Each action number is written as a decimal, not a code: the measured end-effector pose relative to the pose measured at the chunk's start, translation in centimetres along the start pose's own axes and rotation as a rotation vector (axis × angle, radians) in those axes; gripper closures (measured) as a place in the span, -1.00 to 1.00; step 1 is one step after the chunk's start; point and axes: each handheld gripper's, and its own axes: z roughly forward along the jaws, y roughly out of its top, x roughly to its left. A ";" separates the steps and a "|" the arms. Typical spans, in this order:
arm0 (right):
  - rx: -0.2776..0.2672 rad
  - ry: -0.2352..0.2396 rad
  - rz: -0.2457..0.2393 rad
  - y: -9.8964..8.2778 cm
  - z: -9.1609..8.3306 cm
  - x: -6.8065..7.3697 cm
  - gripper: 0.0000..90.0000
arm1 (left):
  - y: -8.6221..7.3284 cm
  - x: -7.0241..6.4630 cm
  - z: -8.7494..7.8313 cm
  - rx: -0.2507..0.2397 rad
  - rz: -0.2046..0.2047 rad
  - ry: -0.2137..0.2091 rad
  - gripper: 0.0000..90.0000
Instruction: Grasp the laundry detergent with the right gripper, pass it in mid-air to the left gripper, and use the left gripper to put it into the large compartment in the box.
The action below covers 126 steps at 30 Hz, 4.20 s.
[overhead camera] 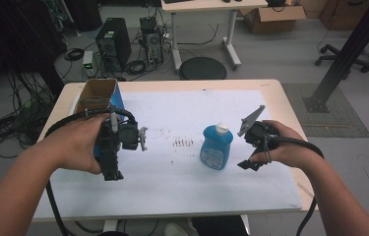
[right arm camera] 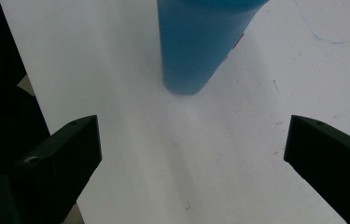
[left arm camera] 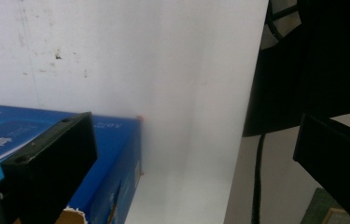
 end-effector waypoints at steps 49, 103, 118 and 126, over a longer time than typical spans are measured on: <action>-0.310 0.014 0.112 -1.4 5.3 -0.1 -0.92 | 1.2 -1.8 1.1 0.005 0.055 -0.004 -1.00; -0.637 -0.052 0.149 -1.8 9.5 0.5 -0.95 | 1.2 -2.4 1.5 0.001 0.067 -0.004 -0.99; -0.667 -0.072 0.173 -2.2 10.4 0.7 -0.88 | 0.8 -2.2 1.6 -0.011 0.059 -0.002 -1.00; -0.679 -0.074 0.180 -2.2 10.5 0.8 -0.73 | 0.8 -2.2 1.6 -0.011 0.064 0.002 -0.99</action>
